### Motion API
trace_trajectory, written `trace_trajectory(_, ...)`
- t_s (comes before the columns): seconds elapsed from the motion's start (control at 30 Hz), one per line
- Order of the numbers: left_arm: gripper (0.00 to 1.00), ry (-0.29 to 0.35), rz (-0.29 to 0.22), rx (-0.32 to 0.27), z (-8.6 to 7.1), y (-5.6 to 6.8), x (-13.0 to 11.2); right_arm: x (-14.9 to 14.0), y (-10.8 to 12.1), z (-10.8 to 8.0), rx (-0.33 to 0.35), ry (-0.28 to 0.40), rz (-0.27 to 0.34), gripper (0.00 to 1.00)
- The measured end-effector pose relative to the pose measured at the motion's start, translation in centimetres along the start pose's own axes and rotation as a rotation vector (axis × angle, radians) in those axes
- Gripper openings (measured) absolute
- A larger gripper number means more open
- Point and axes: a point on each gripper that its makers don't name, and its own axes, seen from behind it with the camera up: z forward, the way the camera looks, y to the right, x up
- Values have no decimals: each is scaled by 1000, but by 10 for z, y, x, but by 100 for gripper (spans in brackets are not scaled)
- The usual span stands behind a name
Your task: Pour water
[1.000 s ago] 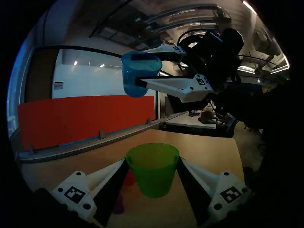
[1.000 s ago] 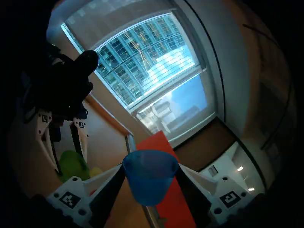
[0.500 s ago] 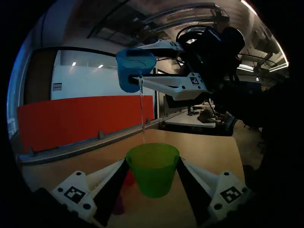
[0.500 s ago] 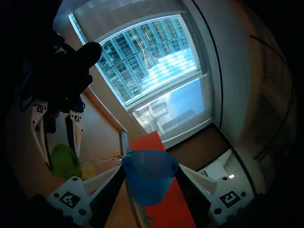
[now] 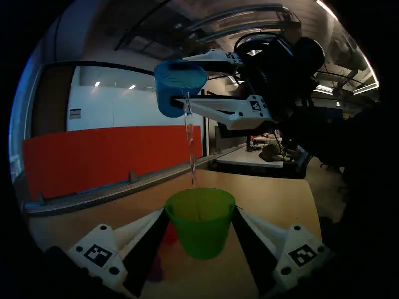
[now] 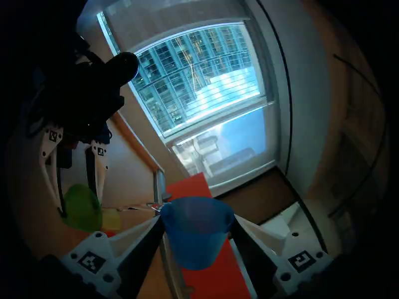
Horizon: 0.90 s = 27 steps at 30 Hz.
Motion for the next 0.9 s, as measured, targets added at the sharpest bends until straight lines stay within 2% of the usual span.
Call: trace_trajectory(0.9, 87, 4, -1, 2, 3, 0, 1, 2, 10, 0, -24, 4, -86, 91)
